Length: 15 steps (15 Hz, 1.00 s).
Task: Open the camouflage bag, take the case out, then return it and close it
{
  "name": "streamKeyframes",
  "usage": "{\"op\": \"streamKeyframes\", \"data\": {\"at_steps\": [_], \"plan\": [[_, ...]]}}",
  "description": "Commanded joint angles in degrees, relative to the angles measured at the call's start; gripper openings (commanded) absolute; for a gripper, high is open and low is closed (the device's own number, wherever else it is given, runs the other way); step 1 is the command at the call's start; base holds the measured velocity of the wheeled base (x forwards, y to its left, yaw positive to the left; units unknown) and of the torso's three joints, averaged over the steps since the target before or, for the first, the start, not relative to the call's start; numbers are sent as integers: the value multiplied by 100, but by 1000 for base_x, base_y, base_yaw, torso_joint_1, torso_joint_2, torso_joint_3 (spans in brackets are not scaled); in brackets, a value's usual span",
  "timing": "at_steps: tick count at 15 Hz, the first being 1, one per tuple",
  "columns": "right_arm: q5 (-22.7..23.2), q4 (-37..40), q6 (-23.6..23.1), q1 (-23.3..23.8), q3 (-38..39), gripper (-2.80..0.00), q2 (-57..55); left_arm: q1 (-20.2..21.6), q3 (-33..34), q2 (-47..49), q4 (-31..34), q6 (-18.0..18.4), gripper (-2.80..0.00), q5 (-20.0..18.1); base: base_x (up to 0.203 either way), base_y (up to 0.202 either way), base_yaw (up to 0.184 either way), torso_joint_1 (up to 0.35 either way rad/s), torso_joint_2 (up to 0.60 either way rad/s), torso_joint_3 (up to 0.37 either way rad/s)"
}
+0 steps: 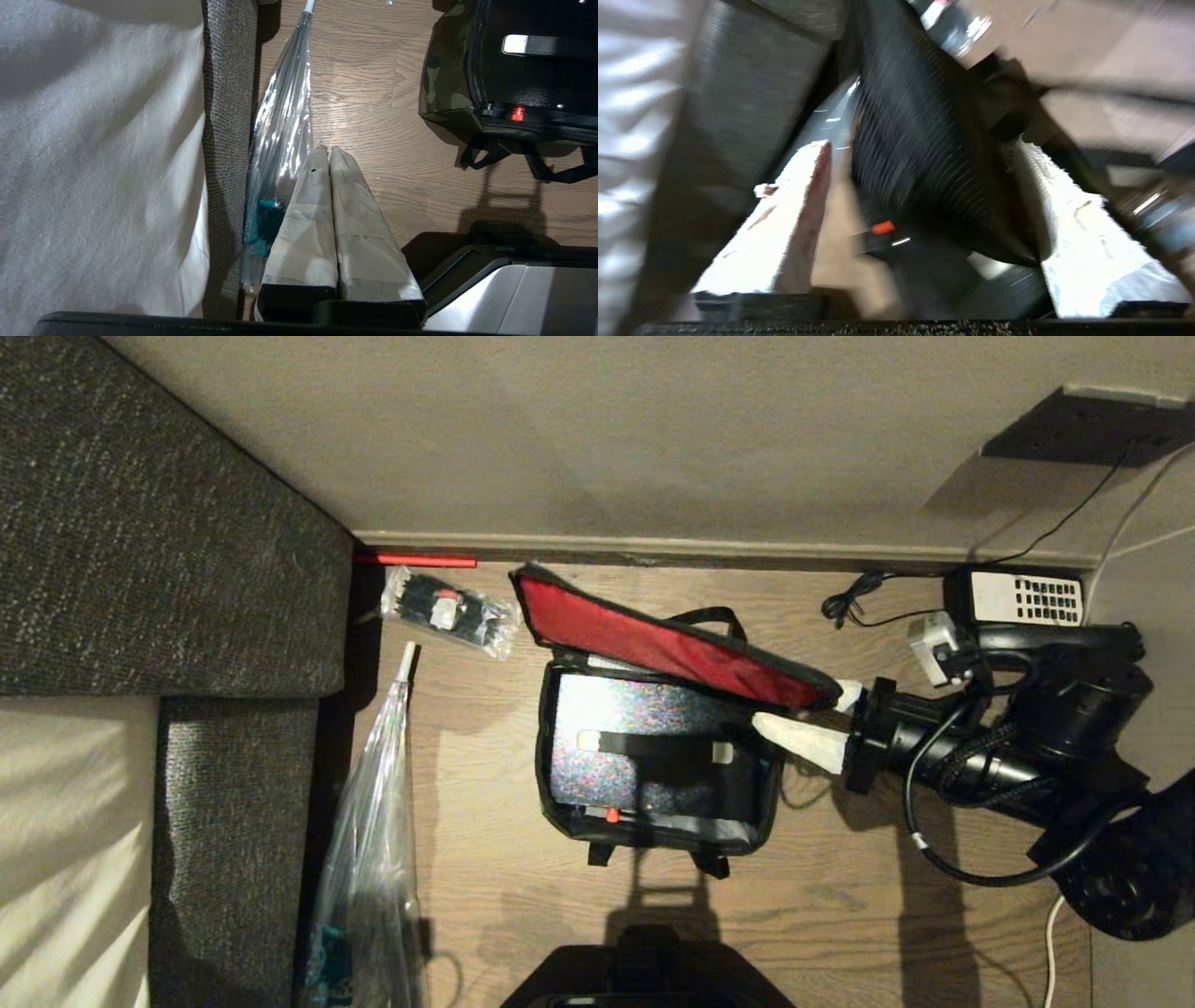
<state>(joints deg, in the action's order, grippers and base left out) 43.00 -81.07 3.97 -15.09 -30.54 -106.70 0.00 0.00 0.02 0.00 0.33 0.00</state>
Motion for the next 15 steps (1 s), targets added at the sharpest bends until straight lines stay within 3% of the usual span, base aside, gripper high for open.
{"op": "streamKeyframes", "data": {"at_steps": [1, 3, 5, 10, 12, 13, 15], "plan": [[21, 28, 681, -3, 312, 0, 440, 0, 0, -2, 0, 2, -280, 9, 0, 0, 0, 0, 0, 0], [8, 299, 1072, -3, 577, 0, 811, 0, 3, -2, 0, 5, -280, 0, 0, 0, 0, 0, 0, 0], [-26, 814, 1137, -3, 768, 0, 1170, 0, 0, -2, 0, 2, -280, 0, 0, 0, 0, 0, 0, 0], [-290, 1870, 1258, 79, 334, 0, 1503, 0, 0, -2, 0, 2, -280, 0, 0, 0, 0, 0, 0, 0], [-380, 2687, 1310, 119, 105, 0, 1821, 0, 9, -2, 0, 2, -280, 0, 0, 0, 0, 0, 0, 0], [-385, 3120, 1302, 138, 69, -280, 2059, 0, 2, -2, 0, 2, -280, 0, 0, 0, 0, 0, 0, 0], [-540, 3777, 1254, 179, 21, -280, 2612, 0, 0, -2, 0, 2, -280, 0, 0, 0, 0, 0, 0, 0]]}}
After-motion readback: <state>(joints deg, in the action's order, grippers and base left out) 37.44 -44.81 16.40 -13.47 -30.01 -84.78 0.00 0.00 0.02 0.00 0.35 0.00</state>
